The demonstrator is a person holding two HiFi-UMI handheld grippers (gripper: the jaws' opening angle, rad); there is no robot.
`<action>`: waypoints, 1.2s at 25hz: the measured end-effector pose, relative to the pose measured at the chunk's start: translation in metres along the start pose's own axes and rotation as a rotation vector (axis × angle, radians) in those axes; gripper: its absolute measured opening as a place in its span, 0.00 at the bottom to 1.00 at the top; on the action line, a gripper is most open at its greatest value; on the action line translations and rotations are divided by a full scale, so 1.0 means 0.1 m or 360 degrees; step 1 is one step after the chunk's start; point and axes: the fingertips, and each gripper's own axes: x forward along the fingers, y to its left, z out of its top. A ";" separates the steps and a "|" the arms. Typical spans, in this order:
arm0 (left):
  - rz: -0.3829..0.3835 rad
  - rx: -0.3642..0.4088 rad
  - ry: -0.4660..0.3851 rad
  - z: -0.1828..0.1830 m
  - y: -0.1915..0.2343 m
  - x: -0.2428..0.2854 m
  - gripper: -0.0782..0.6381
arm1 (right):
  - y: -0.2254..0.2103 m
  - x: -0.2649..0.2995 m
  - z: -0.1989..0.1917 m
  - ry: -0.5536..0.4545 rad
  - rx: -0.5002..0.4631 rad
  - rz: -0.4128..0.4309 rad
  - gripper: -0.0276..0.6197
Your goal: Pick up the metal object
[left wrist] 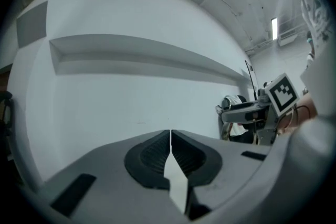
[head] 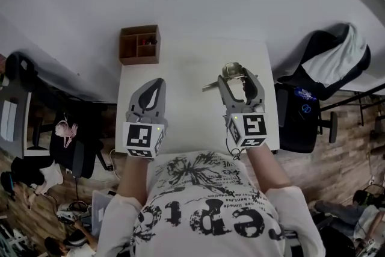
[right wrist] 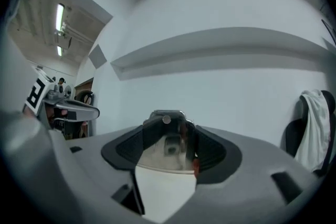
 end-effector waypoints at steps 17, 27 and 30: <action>0.0083 0.0004 -0.0001 0.12 0.00 -0.10 0.13 | 0.13 -0.07 0.04 -0.0058 0.0026 0.0087 0.48; 0.0070 0.0015 0.0027 0.09 -0.02 -0.11 0.13 | 0.21 -0.09 0.02 -0.0055 -0.0003 0.0085 0.48; 0.0061 0.0018 0.0033 0.08 -0.04 -0.10 0.13 | 0.20 -0.07 0.02 -0.0043 -0.0006 0.0072 0.48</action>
